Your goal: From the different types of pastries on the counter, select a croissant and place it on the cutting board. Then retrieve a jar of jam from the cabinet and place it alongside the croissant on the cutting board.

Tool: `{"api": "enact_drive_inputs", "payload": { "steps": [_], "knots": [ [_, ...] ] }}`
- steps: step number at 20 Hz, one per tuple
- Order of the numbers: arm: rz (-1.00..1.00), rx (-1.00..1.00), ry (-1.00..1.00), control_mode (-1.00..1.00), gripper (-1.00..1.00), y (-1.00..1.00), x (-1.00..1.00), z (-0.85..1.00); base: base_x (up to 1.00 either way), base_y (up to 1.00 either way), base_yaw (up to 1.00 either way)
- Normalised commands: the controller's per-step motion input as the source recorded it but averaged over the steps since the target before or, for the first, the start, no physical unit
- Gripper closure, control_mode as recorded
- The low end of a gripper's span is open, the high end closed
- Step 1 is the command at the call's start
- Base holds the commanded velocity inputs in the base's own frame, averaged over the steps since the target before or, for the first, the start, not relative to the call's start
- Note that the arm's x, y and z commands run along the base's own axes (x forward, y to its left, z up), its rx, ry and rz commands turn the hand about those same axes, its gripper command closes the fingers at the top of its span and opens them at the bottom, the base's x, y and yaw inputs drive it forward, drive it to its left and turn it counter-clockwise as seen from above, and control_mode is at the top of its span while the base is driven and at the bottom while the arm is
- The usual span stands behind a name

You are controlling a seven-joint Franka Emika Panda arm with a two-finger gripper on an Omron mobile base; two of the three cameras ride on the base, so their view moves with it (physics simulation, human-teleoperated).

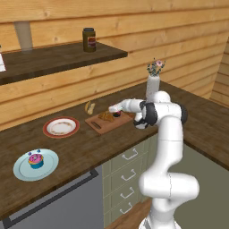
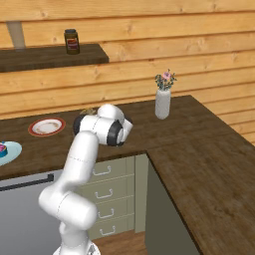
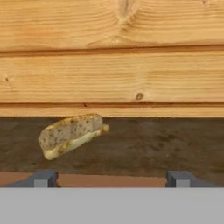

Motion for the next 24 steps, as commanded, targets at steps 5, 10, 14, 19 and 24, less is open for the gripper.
{"api": "enact_drive_inputs", "payload": {
  "steps": [5,10,14,19,24],
  "knots": [
    [0.12,0.50,-0.17,-1.00,-1.00,-0.94,-0.26,0.10,0.00,0.00,0.00],
    [0.04,0.33,-0.03,-1.00,-1.00,-0.73,-0.03,0.26,0.00,0.00,0.00],
    [0.01,0.17,-0.01,-1.00,-1.00,-0.77,-0.48,0.03,0.00,0.00,0.00],
    [-0.01,0.17,0.00,-1.00,-1.00,-1.00,-1.00,0.51,0.00,0.00,0.00],
    [-0.11,0.14,-0.03,-1.00,-1.00,-0.88,-1.00,0.74,0.00,0.00,0.00]
  ]
}}
